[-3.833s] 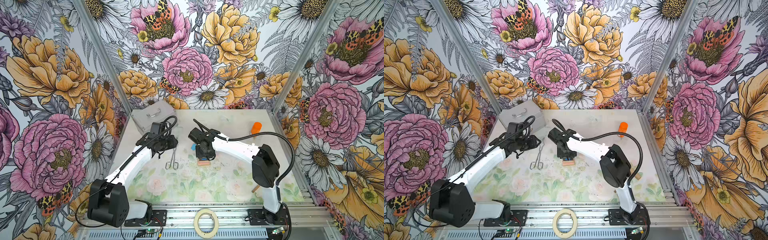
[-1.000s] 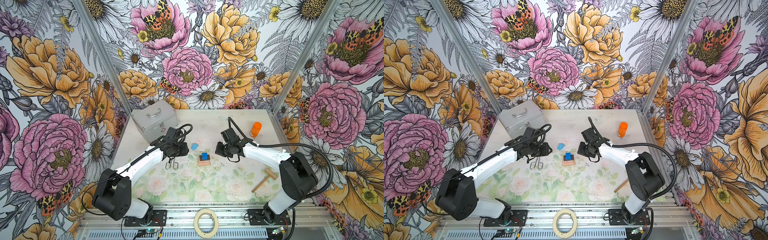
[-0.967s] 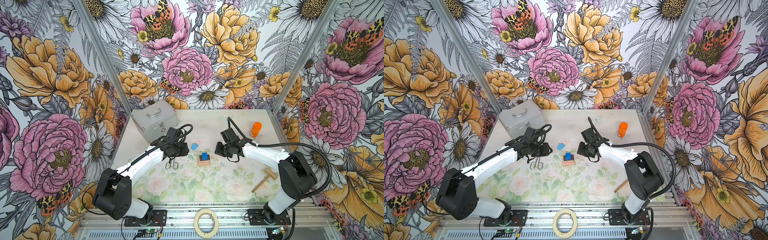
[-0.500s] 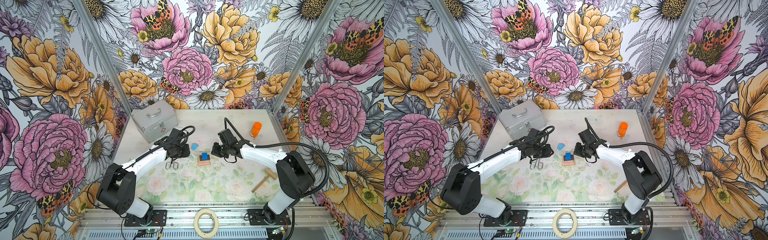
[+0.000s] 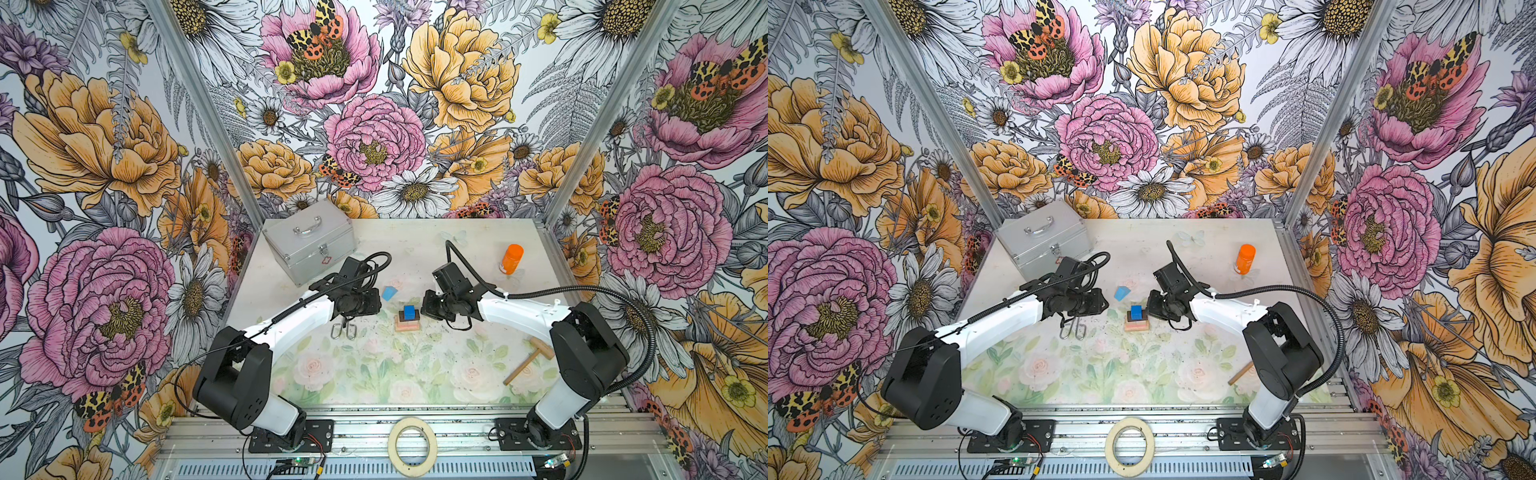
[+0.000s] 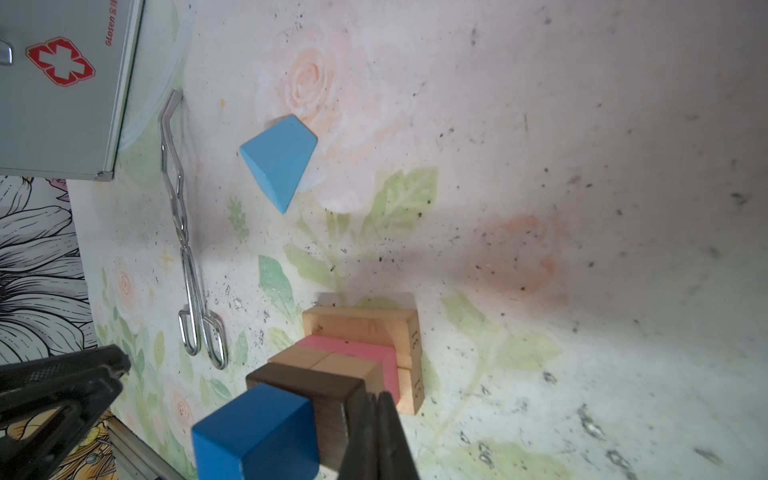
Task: Build the wood block tower
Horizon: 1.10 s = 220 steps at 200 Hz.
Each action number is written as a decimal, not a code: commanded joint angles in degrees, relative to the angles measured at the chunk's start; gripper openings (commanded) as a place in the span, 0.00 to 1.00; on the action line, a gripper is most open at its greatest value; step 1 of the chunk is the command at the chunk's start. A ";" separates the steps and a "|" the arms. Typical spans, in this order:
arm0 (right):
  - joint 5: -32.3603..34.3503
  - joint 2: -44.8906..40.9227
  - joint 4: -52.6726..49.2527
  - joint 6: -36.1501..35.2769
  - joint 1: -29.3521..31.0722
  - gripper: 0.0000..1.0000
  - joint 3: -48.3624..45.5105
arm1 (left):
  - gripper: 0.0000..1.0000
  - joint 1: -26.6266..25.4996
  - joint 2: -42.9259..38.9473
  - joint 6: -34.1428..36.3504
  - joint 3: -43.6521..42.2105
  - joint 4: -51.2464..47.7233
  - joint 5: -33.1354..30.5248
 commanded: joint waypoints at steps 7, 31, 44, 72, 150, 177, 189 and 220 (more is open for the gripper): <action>0.93 -0.55 0.76 0.67 0.63 0.00 -0.40 | 0.27 -0.38 -0.41 -0.37 -0.83 1.80 -0.91; 0.95 -0.52 0.76 0.74 0.89 0.00 -0.36 | 0.27 -0.39 -0.52 -0.39 -0.92 1.87 -0.94; 0.95 -0.56 0.75 0.79 0.98 0.00 -0.26 | 0.27 -0.42 -0.62 -0.37 -0.92 1.87 -0.93; 0.87 -0.57 0.76 0.97 1.26 0.00 -0.36 | 0.27 -0.40 -0.69 -0.42 -1.01 1.80 -0.95; 0.87 -0.39 0.75 1.23 1.58 0.00 -0.32 | 0.27 -0.45 -0.68 -0.39 -1.05 1.87 -0.93; 0.87 -0.42 0.70 1.32 1.58 0.00 -0.47 | 0.27 -0.37 -0.69 -0.37 -1.10 1.86 -1.06; 0.87 -0.39 0.68 1.45 1.59 0.00 -0.48 | 0.27 -0.37 -0.75 -0.38 -1.10 1.85 -1.06; 0.89 -0.42 0.67 1.42 1.63 0.00 -0.47 | 0.27 -0.44 -0.77 -0.37 -1.10 1.82 -1.08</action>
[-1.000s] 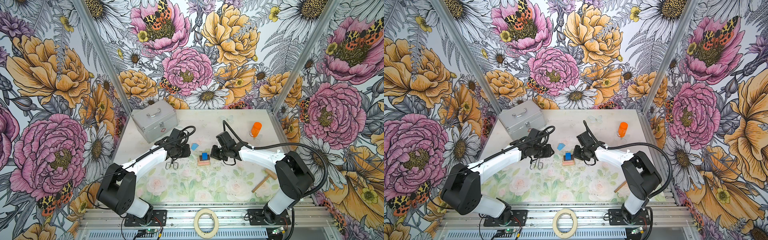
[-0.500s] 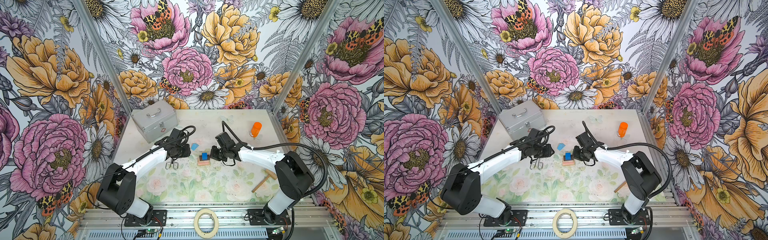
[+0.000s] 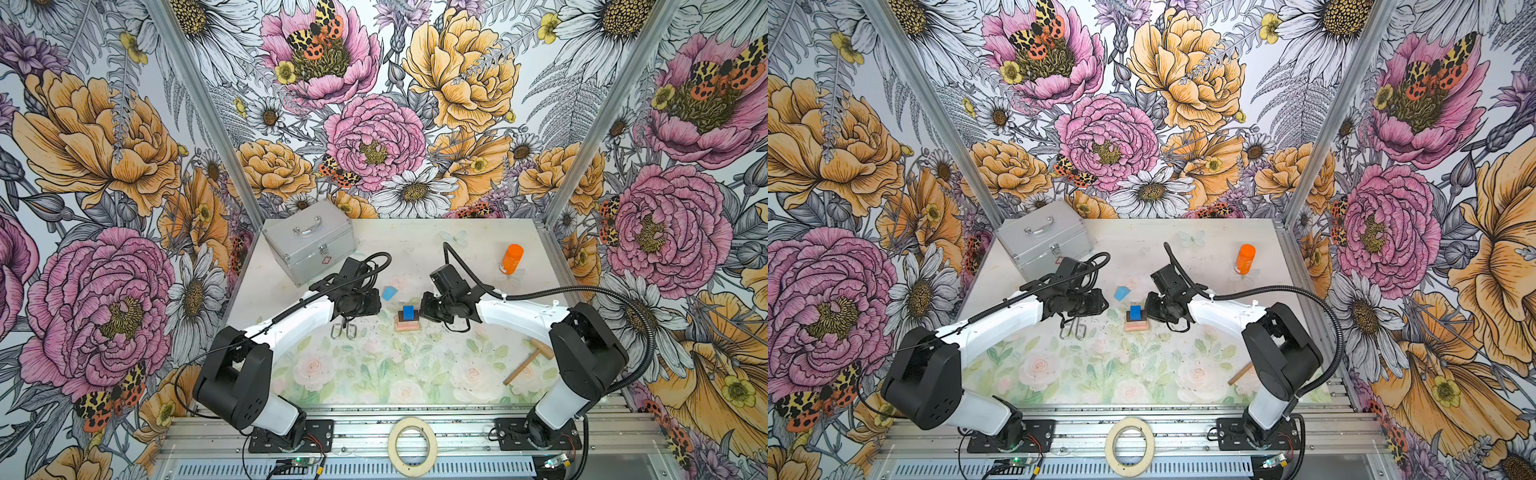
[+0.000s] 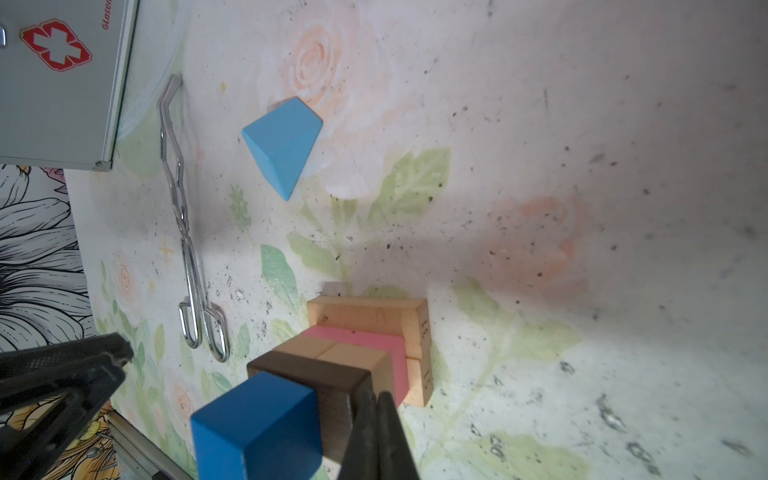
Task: Build the wood block tower
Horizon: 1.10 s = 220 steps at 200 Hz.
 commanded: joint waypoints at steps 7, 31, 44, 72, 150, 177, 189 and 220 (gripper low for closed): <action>0.71 -0.38 0.73 0.75 0.37 0.00 -0.32 | 0.27 -0.34 -0.77 -0.22 -0.85 1.45 -1.08; 0.60 -0.38 0.68 0.81 0.51 0.00 -0.43 | 0.27 -0.34 -0.77 -0.20 -0.77 1.49 -1.08; 0.69 -0.36 0.71 0.90 0.51 0.00 -0.53 | 0.27 -0.28 -0.77 -0.20 -0.77 1.44 -1.08; 0.63 -0.50 0.75 0.90 0.46 0.00 -0.62 | 0.27 -0.44 -0.79 -0.20 -0.81 1.46 -1.12; 0.67 -0.32 0.75 1.08 0.54 0.00 -0.69 | 0.27 -0.31 -0.90 -0.23 -0.94 1.47 -1.12; 0.64 -0.34 0.67 1.25 0.68 0.00 -0.80 | 0.27 -0.32 -0.95 -0.13 -0.86 1.47 -1.15; 0.67 -0.38 0.72 1.25 0.63 0.00 -0.93 | 0.27 -0.32 -0.87 -0.20 -0.86 1.41 -1.07; 0.69 -0.37 0.71 1.34 0.67 0.00 -0.96 | 0.27 -0.33 -0.86 -0.20 -0.77 1.47 -1.04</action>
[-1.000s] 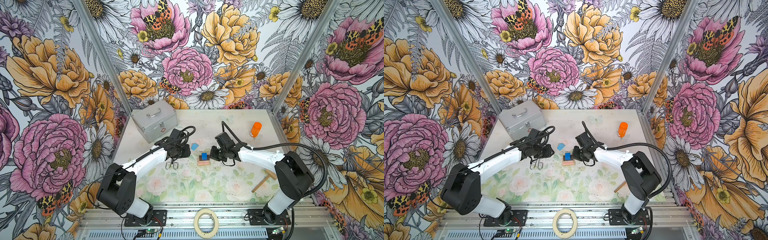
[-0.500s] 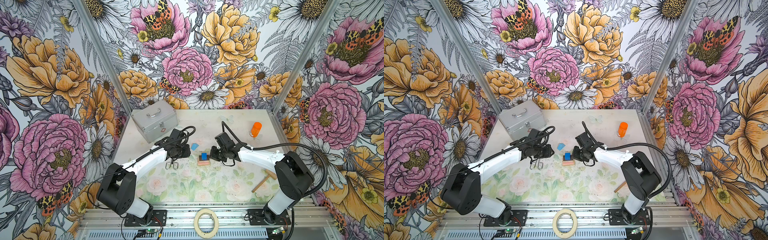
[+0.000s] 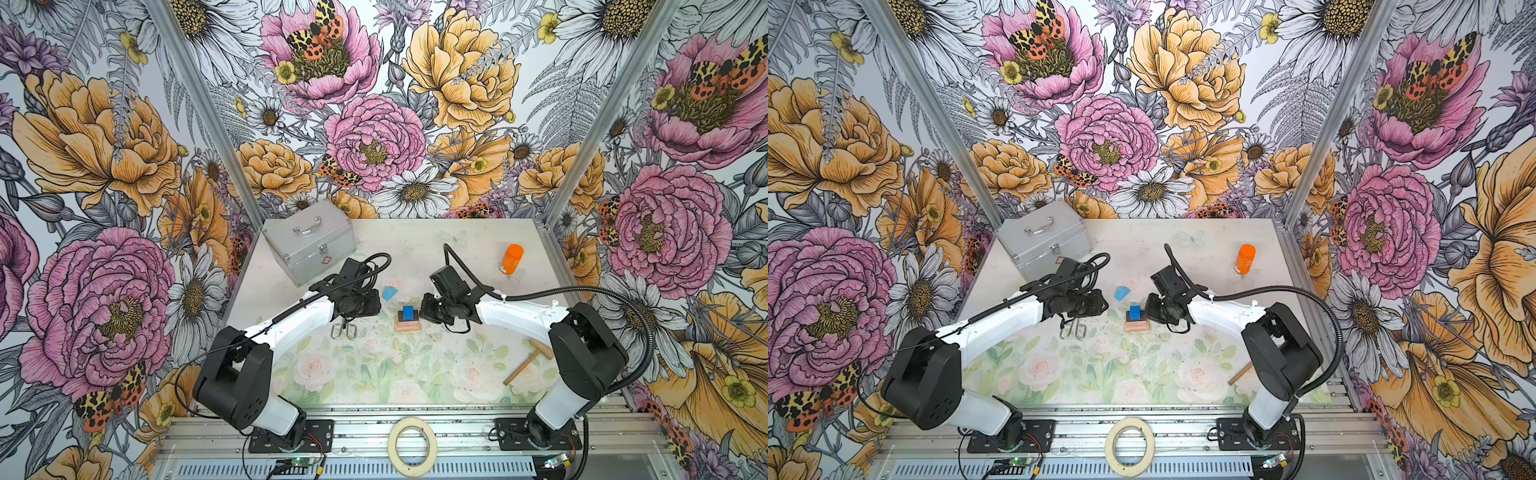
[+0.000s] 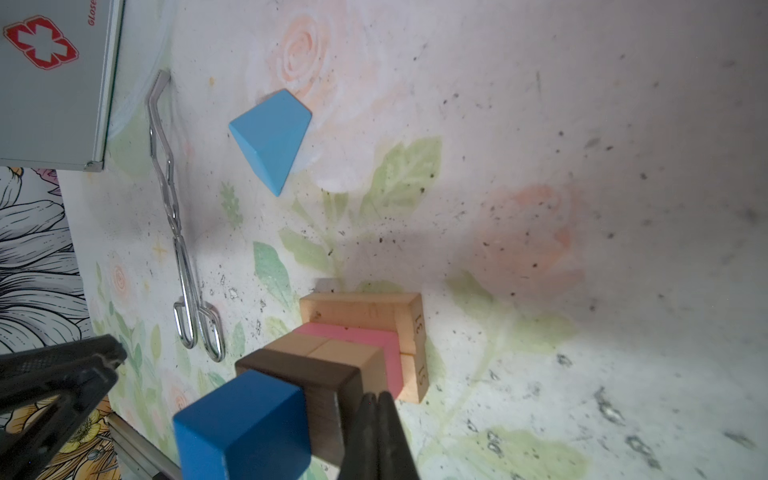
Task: Build the wood block tower
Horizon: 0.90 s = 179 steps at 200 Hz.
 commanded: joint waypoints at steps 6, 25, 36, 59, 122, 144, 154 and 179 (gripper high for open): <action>0.69 -0.41 0.73 0.31 0.51 0.00 -0.15 | 0.27 -0.28 -0.94 -0.20 -0.44 1.42 -1.05; 0.74 -0.36 0.61 0.27 0.51 0.00 -0.11 | 0.27 -0.31 -1.10 -0.20 -0.35 1.42 -0.92; 0.82 -0.48 0.69 0.31 0.56 0.00 -0.10 | 0.27 -0.35 -1.42 -0.34 -0.19 1.39 -0.55; 1.31 -1.26 0.67 0.23 0.51 0.00 -0.17 | 0.27 -0.92 -2.97 -0.46 0.17 1.34 -0.53; 1.91 -2.80 0.68 0.14 0.42 0.00 -0.90 | 0.27 -3.02 -4.29 -1.34 1.10 1.41 -0.69; 1.98 -2.81 0.71 0.12 0.55 0.00 -1.03 | 0.27 -3.45 -3.95 -1.60 1.38 1.44 -0.79; 1.96 -2.93 0.69 0.18 0.60 0.00 -1.04 | 0.27 -3.82 -3.78 -1.69 1.57 1.43 -0.84; 2.42 -3.63 0.68 0.19 0.78 0.00 -1.07 | 0.25 -4.75 -3.08 -1.94 2.34 1.41 -0.88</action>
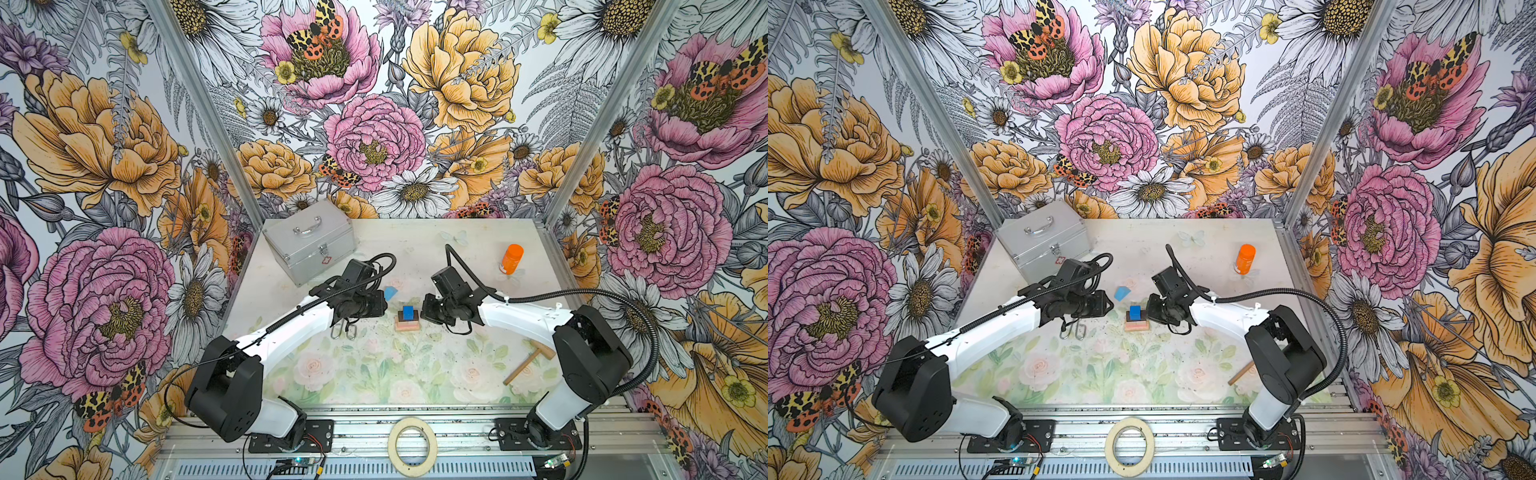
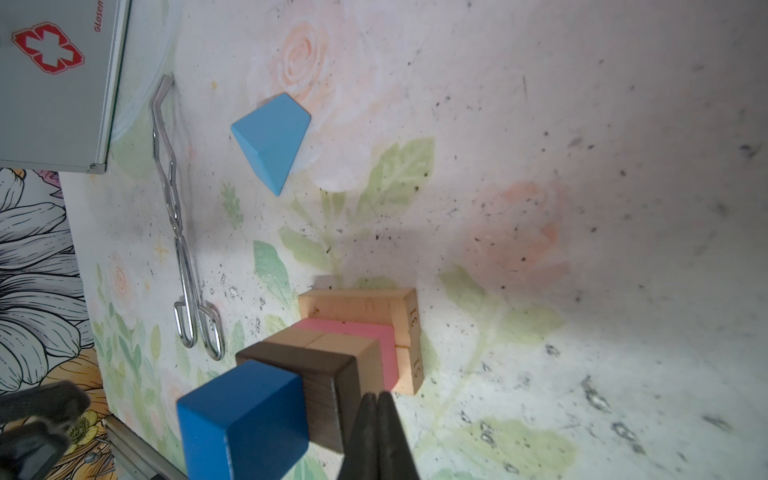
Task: Build the wood block tower
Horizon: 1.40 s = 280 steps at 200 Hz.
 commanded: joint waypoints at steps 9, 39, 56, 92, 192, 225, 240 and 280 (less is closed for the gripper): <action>1.84 -2.49 0.49 0.14 0.64 0.00 -0.23 | 0.24 -1.50 0.85 -0.70 2.60 1.07 -0.88; 2.92 -4.22 0.46 0.06 0.78 0.00 -0.40 | 0.21 -3.08 2.69 -0.70 4.03 1.11 -0.69; 3.60 -5.48 0.41 0.01 0.79 0.00 -0.71 | 0.20 -3.59 3.49 -0.88 4.34 1.13 -0.56; 4.09 -6.82 0.45 -0.24 0.78 0.00 -0.79 | 0.16 -4.57 5.17 -1.10 5.27 1.09 -0.33; 2.94 -4.10 0.45 -1.97 1.39 0.00 2.86 | 0.03 -6.14 8.06 -1.28 6.75 0.98 1.05; 2.26 -2.83 0.69 -2.14 1.40 0.00 3.77 | 0.02 -6.43 8.64 -1.31 7.05 1.11 1.43; 1.78 -2.27 0.94 -2.15 1.39 0.00 4.11 | 0.02 -6.44 8.75 -1.23 7.09 1.01 1.56; 1.04 -1.15 1.50 -2.15 1.53 0.00 4.63 | 0.02 -6.55 8.66 -1.24 7.10 1.06 1.67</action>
